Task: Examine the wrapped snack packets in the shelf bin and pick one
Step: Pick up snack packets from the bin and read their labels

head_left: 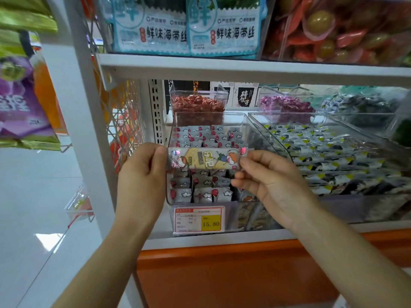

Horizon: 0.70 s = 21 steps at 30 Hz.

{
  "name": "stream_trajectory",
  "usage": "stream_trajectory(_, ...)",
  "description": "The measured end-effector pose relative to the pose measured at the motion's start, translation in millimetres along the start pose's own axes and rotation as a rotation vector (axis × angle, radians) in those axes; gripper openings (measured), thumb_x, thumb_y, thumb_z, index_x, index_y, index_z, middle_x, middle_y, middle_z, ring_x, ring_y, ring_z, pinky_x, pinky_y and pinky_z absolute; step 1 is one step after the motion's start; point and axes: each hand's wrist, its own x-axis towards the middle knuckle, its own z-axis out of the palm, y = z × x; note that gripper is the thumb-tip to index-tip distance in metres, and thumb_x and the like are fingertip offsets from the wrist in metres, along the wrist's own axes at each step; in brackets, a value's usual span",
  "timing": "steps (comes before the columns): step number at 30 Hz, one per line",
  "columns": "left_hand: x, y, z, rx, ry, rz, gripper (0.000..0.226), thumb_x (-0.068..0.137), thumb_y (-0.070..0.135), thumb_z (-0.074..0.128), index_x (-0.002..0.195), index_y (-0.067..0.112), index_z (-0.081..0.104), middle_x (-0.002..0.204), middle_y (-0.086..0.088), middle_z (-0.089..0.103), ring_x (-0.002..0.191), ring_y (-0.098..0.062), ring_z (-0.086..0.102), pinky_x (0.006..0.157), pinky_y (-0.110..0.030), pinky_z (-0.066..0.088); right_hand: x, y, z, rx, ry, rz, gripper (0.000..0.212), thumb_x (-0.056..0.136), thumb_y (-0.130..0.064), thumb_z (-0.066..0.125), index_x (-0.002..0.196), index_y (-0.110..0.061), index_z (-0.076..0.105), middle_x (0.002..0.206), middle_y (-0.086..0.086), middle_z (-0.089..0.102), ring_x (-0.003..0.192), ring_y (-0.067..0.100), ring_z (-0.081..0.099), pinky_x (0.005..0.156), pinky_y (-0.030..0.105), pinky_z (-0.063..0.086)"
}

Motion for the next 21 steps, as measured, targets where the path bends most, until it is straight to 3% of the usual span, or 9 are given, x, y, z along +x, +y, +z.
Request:
stream_trajectory(3,-0.3,1.2,-1.0,-0.055,-0.031,-0.036,0.034,0.099,0.019,0.04,0.065,0.016,0.048,0.049,0.003,0.053,0.041,-0.001,0.044,0.04,-0.009,0.032,0.3,-2.8,1.7,0.067,0.007,-0.003,0.013,0.083,0.008,0.055,0.084,-0.003,0.063,0.065,0.004,0.065,0.058,0.013,0.065,0.056,0.023,0.055)
stream_trajectory(7,1.1,3.3,-5.4,-0.095,-0.132,-0.06,0.033,0.098,0.016,0.043,0.065,0.014,0.051,0.046,0.01,0.054,0.04,0.002,0.044,0.042,-0.006,0.034,1.1,-6.4,0.0,0.11,0.041,-0.004,0.017,0.082,0.011,0.054,0.085,-0.002,0.063,0.065,0.004,0.065,0.058,0.013,0.065,0.056,0.023,0.055)
stream_trajectory(14,5.0,5.1,-13.8,-0.272,-0.361,-0.157,0.011,0.093,0.007,0.049,0.09,0.01,0.06,0.058,0.004,0.064,0.051,-0.001,0.051,0.051,-0.011,0.044,4.4,-11.2,-4.2,0.153,0.098,-0.02,0.02,0.084,0.013,0.051,0.088,-0.002,0.063,0.073,0.009,0.062,0.056,0.013,0.065,0.055,0.023,0.055)
stream_trajectory(21,6.9,4.6,-19.7,-0.306,-0.464,-0.149,0.014,0.091,0.001,0.05,0.096,0.01,0.059,0.067,0.0,0.069,0.058,-0.006,0.057,0.056,-0.015,0.047,3.6,-10.9,-5.7,-0.027,0.073,-0.111,0.027,0.087,0.011,0.051,0.101,-0.008,0.063,0.096,0.013,0.061,0.063,0.011,0.067,0.061,0.023,0.056)
